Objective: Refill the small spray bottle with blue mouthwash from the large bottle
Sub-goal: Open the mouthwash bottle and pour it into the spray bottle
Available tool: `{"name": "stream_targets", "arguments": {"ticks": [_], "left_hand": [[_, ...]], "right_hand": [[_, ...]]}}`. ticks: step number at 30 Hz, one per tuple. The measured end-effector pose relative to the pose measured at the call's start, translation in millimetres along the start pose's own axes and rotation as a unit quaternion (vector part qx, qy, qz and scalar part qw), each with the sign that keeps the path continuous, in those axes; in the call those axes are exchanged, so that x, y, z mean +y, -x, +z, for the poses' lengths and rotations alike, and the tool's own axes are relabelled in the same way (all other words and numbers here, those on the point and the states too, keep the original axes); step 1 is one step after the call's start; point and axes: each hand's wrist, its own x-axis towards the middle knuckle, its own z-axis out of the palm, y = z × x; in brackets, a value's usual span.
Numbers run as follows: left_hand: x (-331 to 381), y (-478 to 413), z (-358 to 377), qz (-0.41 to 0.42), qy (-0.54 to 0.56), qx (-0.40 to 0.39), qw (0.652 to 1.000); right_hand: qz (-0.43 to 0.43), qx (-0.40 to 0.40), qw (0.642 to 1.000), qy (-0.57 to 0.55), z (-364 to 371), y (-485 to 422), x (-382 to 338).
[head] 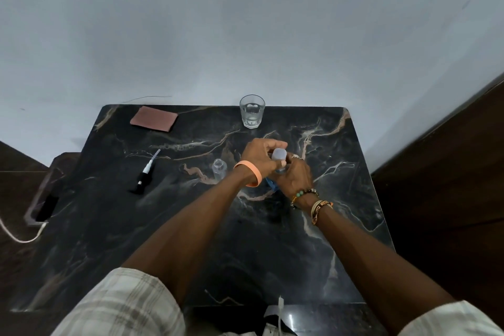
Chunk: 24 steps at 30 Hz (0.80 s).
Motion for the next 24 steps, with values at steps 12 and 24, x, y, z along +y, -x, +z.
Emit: {"name": "stream_targets", "arguments": {"ticks": [12,24], "left_hand": [[9,5,-6,0.024,-0.142,0.04,0.989],[18,0,-12,0.064,-0.15,-0.058,0.985]], "right_hand": [[0.018,-0.038,0.999,0.022,-19,-21,-9],[0.024,-0.088,0.996,-0.026,-29,-24,-9]]}}
